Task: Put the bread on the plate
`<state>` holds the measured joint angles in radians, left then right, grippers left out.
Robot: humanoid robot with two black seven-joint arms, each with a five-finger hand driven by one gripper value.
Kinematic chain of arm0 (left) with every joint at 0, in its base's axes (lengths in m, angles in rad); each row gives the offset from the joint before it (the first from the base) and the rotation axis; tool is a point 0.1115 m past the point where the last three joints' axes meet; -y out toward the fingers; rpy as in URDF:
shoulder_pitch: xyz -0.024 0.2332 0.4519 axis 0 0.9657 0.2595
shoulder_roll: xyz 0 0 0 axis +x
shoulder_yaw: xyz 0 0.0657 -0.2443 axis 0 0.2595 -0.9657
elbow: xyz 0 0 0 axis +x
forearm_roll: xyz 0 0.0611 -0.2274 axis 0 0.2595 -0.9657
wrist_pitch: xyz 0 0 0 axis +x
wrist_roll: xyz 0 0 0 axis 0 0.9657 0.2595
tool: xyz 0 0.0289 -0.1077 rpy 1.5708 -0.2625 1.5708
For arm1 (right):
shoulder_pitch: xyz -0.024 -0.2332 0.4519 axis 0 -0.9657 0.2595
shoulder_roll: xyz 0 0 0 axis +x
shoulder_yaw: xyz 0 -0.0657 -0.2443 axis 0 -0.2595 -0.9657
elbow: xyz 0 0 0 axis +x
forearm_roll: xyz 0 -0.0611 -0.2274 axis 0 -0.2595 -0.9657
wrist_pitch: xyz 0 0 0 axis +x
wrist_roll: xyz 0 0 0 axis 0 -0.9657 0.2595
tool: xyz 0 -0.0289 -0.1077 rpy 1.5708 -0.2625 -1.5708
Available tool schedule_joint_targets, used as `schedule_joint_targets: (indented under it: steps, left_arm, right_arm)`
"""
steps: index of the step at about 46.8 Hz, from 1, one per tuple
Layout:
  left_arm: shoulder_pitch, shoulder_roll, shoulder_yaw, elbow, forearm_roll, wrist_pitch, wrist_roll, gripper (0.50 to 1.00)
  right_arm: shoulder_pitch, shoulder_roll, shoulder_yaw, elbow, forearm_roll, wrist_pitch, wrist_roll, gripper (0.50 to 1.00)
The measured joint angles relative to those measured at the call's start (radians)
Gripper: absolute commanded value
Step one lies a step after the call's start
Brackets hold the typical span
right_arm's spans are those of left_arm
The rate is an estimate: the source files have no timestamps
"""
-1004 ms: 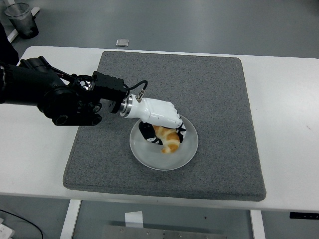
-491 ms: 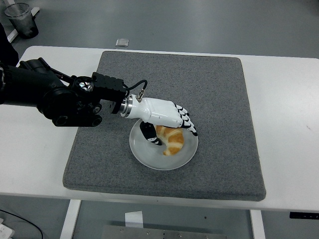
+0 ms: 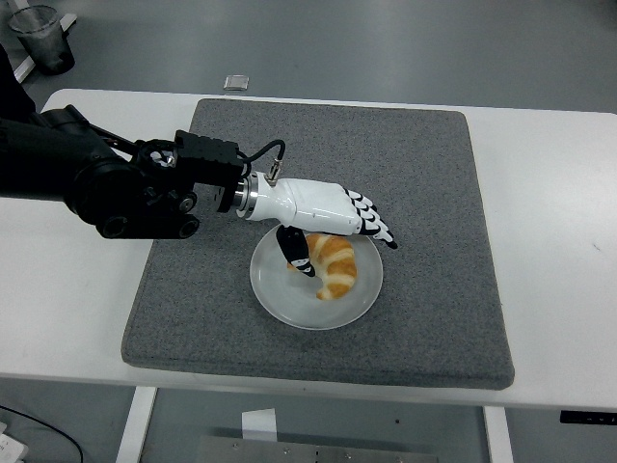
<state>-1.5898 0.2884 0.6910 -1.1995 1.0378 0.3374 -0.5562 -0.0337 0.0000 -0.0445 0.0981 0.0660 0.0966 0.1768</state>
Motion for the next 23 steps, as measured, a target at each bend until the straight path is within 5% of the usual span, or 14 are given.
schedule_joint_targets:
  steps: [11,23]
  left_arm:
    - [-0.004,0.079,-0.121,-0.023,-0.114,-0.027,0.001,1.0]
    - [0.02,0.176,-0.346,0.017,-0.389,-0.154,0.002,1.0]
  right_arm:
    - [0.0,0.0,0.0,0.0,0.0,0.0,0.0,0.932]
    - [0.0,0.0,0.0,0.0,0.0,0.0,0.0,0.932]
